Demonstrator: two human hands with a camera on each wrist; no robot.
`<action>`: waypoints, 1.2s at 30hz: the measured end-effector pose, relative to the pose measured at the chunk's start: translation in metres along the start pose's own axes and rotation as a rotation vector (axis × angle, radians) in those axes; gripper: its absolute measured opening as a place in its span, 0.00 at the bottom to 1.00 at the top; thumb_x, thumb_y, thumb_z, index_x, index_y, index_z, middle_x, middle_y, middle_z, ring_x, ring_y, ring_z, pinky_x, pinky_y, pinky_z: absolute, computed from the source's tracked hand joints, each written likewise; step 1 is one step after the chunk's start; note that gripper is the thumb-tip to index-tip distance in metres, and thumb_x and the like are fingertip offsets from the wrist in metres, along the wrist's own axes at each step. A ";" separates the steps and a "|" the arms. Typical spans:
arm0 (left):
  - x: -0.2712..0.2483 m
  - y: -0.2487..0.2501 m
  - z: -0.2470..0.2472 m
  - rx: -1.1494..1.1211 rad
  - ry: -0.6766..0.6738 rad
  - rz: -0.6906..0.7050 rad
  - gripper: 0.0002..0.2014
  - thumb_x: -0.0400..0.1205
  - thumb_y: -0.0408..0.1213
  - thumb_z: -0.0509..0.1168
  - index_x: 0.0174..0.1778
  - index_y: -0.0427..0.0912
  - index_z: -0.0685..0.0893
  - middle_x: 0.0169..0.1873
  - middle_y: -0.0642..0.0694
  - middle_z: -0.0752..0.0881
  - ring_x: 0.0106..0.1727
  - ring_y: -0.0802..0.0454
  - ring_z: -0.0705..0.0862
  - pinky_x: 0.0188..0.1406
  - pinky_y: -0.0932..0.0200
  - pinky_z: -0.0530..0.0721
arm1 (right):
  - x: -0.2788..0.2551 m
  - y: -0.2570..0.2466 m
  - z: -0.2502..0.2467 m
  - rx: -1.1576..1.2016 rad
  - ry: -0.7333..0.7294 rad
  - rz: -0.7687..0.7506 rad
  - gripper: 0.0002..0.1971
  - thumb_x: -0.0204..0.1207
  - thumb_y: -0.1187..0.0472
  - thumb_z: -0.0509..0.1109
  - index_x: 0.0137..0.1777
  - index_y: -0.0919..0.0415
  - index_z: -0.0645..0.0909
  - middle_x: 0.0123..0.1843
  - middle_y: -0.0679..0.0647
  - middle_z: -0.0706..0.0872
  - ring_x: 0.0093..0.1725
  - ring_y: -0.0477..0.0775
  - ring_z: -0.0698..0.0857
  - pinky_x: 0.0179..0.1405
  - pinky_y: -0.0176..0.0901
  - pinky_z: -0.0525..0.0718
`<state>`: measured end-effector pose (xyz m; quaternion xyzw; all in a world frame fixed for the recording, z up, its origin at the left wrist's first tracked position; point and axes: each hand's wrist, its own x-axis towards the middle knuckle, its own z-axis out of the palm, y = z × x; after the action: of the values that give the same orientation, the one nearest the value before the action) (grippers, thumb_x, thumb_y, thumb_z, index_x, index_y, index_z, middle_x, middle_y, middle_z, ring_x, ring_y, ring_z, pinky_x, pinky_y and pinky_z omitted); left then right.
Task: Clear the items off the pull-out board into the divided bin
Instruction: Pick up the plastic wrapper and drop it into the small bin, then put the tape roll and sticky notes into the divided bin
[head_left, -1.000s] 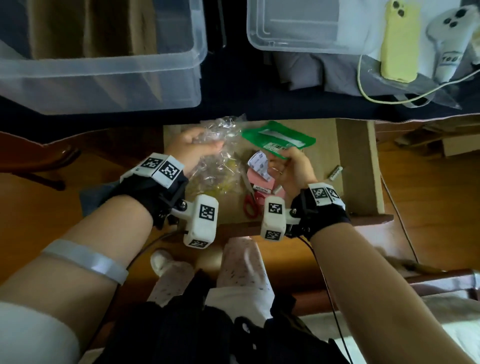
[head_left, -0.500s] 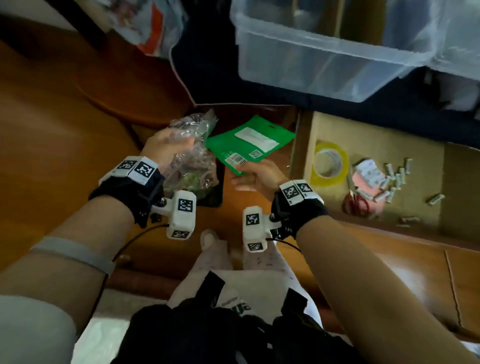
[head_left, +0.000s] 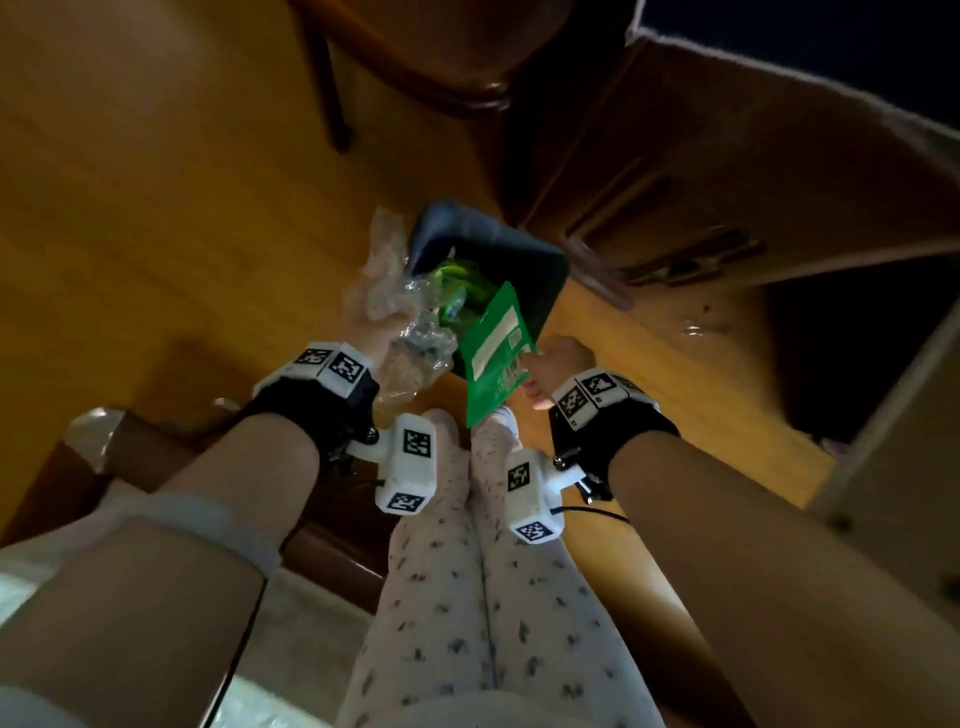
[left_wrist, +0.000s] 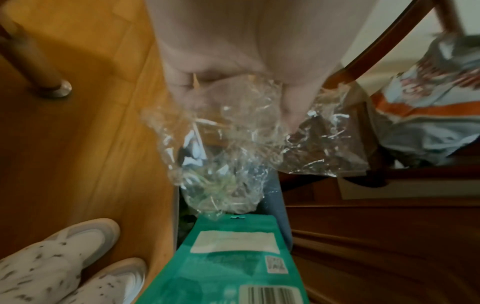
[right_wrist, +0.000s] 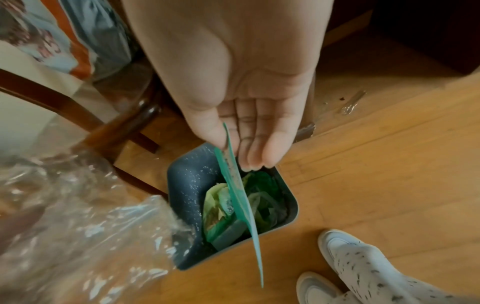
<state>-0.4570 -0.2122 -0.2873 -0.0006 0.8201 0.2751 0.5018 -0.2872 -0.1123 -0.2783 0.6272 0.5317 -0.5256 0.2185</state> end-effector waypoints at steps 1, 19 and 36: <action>0.010 -0.003 0.009 0.036 -0.006 0.006 0.31 0.79 0.36 0.66 0.78 0.41 0.63 0.69 0.39 0.75 0.66 0.40 0.77 0.64 0.44 0.79 | 0.018 0.005 0.006 -0.015 0.046 -0.014 0.12 0.74 0.57 0.64 0.30 0.58 0.76 0.43 0.67 0.86 0.42 0.61 0.85 0.54 0.65 0.86; 0.026 0.009 0.044 0.368 -0.315 0.023 0.37 0.82 0.39 0.63 0.83 0.52 0.50 0.78 0.35 0.67 0.68 0.39 0.76 0.65 0.43 0.79 | 0.046 0.001 -0.003 -0.227 0.028 0.046 0.11 0.77 0.57 0.63 0.36 0.61 0.76 0.40 0.59 0.81 0.42 0.61 0.81 0.37 0.42 0.73; -0.230 0.186 0.024 0.242 -0.490 0.473 0.13 0.82 0.37 0.61 0.30 0.45 0.77 0.13 0.55 0.80 0.11 0.64 0.69 0.14 0.71 0.64 | -0.231 -0.027 -0.151 0.366 0.103 -0.326 0.06 0.78 0.61 0.64 0.40 0.56 0.79 0.29 0.53 0.76 0.24 0.50 0.72 0.20 0.37 0.66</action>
<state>-0.3745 -0.1061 -0.0226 0.3144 0.6796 0.2766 0.6023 -0.2197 -0.0789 -0.0114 0.5881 0.5324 -0.6087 -0.0138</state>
